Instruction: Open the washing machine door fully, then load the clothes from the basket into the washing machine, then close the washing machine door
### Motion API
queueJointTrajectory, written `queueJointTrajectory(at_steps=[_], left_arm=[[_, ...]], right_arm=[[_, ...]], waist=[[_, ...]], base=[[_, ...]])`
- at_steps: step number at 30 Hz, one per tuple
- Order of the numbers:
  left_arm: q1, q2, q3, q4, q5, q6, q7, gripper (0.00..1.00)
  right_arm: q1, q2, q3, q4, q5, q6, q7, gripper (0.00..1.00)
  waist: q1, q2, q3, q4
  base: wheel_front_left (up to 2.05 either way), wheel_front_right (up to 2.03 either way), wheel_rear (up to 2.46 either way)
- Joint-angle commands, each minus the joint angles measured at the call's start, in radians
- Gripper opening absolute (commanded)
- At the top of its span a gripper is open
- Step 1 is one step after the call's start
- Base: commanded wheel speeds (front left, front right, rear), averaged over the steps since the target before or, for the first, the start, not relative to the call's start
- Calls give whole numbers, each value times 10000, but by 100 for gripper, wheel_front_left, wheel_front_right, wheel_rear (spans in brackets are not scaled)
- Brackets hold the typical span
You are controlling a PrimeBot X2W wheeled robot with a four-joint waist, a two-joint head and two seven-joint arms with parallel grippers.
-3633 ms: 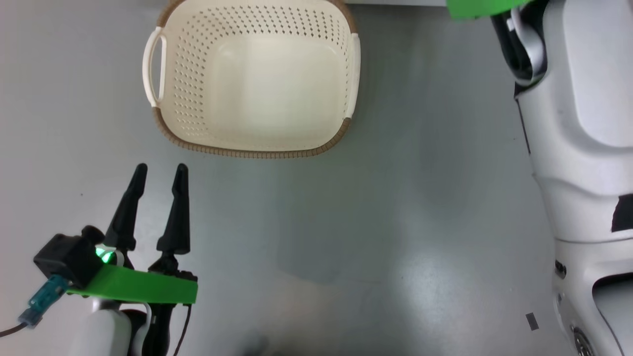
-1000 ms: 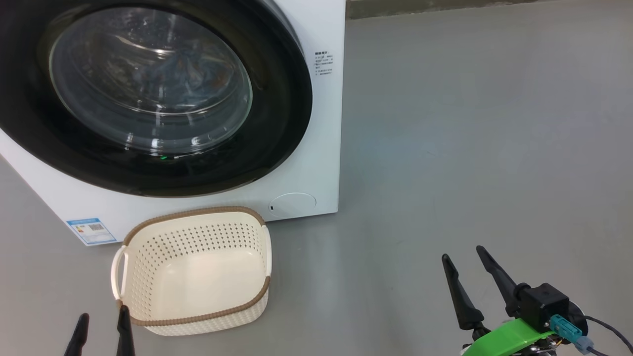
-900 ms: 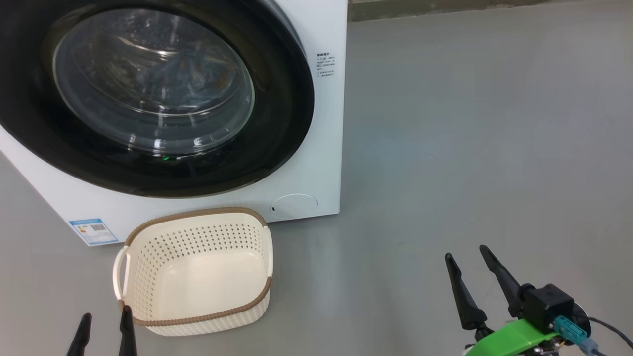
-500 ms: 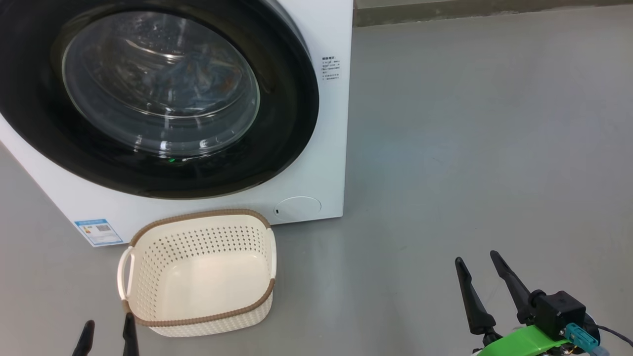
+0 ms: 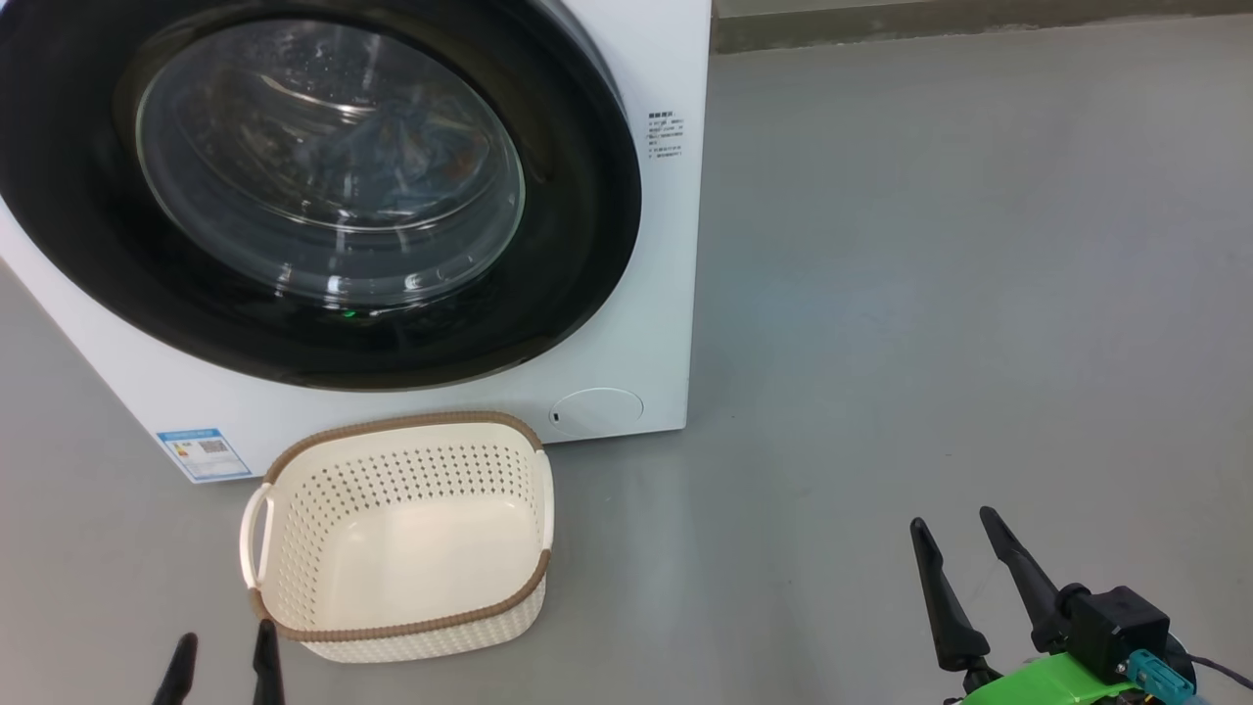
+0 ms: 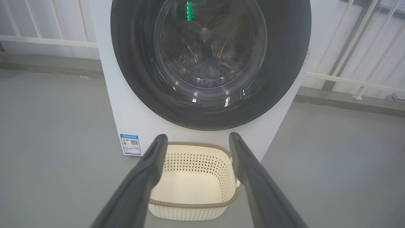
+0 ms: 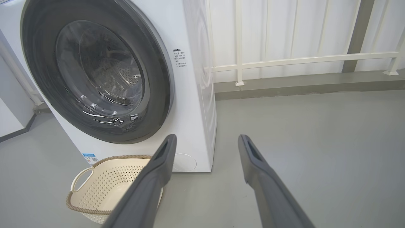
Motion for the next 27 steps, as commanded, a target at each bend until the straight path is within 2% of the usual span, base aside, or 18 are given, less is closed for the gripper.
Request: queueJointTrajectory(at_steps=[1,2,3,9,13,17,27], left_arm=[[-106,156,274,-274,130,-23,-65,100],[-99,188,201,-288,94,-23,-65,100],[2,-33,-114,112,-18,4,4,0],[-50,-241,-214,555,-311,4,75,0],[-134,-231,-207,596,-743,3,184,0],[-231,-223,-201,652,-1172,2,292,0],[-460,-207,-183,779,-2132,0,537,0]], right_arm=[[-97,-18,241,-242,33,-59,-46,100],[-100,-18,242,-239,27,-59,-46,100],[4,8,1,149,3,2,2,0],[19,21,3,594,328,1,60,0],[-7,-8,-1,587,818,-1,156,0],[-46,-33,-3,601,1304,-3,250,0],[-141,-81,-20,618,2385,-8,468,0]], waist=[[0,0,10,7],[0,0,17,14],[0,0,16,14],[2,0,16,14],[23,0,-6,13],[3,0,9,11],[1,0,16,8]], base=[[0,0,0],[0,0,0],[0,0,0],[0,0,0],[0,0,0],[0,0,0],[0,0,0]])
